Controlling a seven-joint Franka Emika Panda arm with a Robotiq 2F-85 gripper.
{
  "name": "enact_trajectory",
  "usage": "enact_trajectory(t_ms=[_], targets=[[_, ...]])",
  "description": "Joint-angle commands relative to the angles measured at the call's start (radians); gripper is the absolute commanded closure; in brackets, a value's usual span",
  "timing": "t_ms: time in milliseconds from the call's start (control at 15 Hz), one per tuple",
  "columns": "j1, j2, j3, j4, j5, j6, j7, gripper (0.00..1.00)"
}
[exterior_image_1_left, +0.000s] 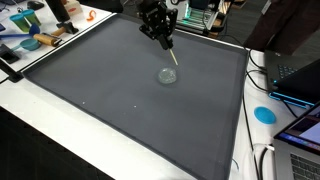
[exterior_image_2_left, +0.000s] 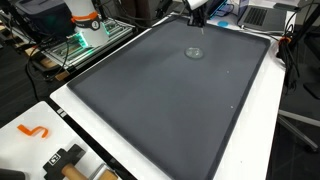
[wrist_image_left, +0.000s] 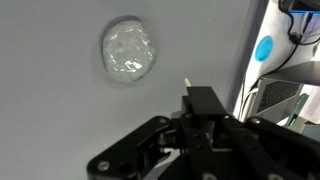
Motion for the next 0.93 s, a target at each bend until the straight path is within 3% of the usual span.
enact_trajectory(t_ms=[0,867], targets=[[0.028,-0.035,-0.017,-0.021,-0.099,0.001,0.104,0.97],[0.096,-0.049,-0.011,0.046,-0.557,-0.043,0.492,0.97]])
